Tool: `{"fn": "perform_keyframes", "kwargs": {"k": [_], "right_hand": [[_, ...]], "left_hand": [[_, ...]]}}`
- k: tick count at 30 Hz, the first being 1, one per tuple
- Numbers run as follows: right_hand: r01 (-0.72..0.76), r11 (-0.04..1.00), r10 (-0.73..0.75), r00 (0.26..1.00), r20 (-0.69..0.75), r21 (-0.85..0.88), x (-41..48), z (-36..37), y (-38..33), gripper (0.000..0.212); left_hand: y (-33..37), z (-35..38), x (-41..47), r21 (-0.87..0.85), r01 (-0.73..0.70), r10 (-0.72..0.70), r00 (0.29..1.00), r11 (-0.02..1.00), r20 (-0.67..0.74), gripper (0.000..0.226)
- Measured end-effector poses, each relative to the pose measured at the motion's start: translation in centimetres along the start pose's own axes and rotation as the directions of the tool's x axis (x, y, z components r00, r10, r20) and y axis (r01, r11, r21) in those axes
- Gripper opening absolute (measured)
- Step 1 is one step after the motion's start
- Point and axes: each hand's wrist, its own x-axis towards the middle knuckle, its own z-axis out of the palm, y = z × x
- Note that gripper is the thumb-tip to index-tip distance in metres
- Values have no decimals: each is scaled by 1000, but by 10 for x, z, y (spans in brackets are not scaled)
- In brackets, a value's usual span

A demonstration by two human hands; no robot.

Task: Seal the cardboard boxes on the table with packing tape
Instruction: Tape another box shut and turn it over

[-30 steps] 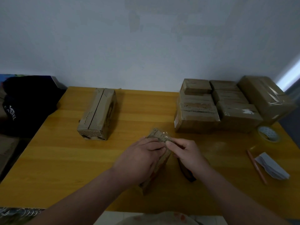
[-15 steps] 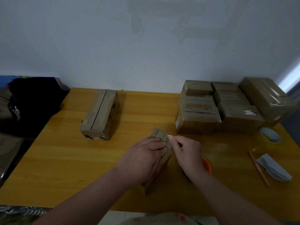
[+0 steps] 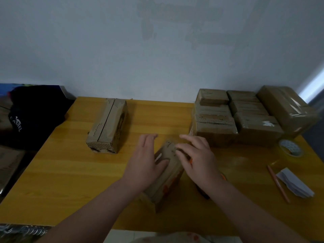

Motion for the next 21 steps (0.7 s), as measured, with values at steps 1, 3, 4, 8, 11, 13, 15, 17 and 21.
{"fn": "perform_keyframes", "kwargs": {"k": [1, 3, 4, 8, 11, 13, 15, 17, 21], "right_hand": [[-13, 1000, 13, 1000, 26, 17, 1, 1, 1, 19], [-68, 997, 66, 996, 58, 39, 2, 1, 2, 24], [-92, 994, 88, 994, 68, 54, 4, 0, 2, 25], [-308, 915, 283, 950, 131, 259, 10, -5, -5, 21], [-519, 743, 479, 853, 206, 423, 15, -7, -8, 18], [-630, 578, 589, 762, 269, 518, 18, -5, -8, 17], [-694, 427, 668, 674, 315, 580, 22, -3, -9, 12], [-696, 395, 723, 638, 265, 600, 29, -2, -9, 12], [-674, 627, 650, 729, 215, 391, 47, -5, -7, 27]], "left_hand": [[-1, -1, 3, -24, 45, -42, 996, 999, 83, 81], [-3, -1, 6, -13, 29, -26, 977, 999, 212, 81], [-3, -1, 7, 1, -10, 10, 970, 1000, 241, 75], [0, 4, 1, 109, -122, 91, 962, 987, 258, 57], [3, 5, -1, 180, -147, 101, 965, 973, 242, 53], [4, 6, 0, 204, -162, 110, 963, 966, 245, 51], [5, 8, 0, 224, -200, 150, 963, 954, 223, 50], [5, 10, 0, 238, -245, 203, 961, 940, 185, 46], [1, 11, -1, 235, -354, 342, 935, 905, 91, 36]]}}
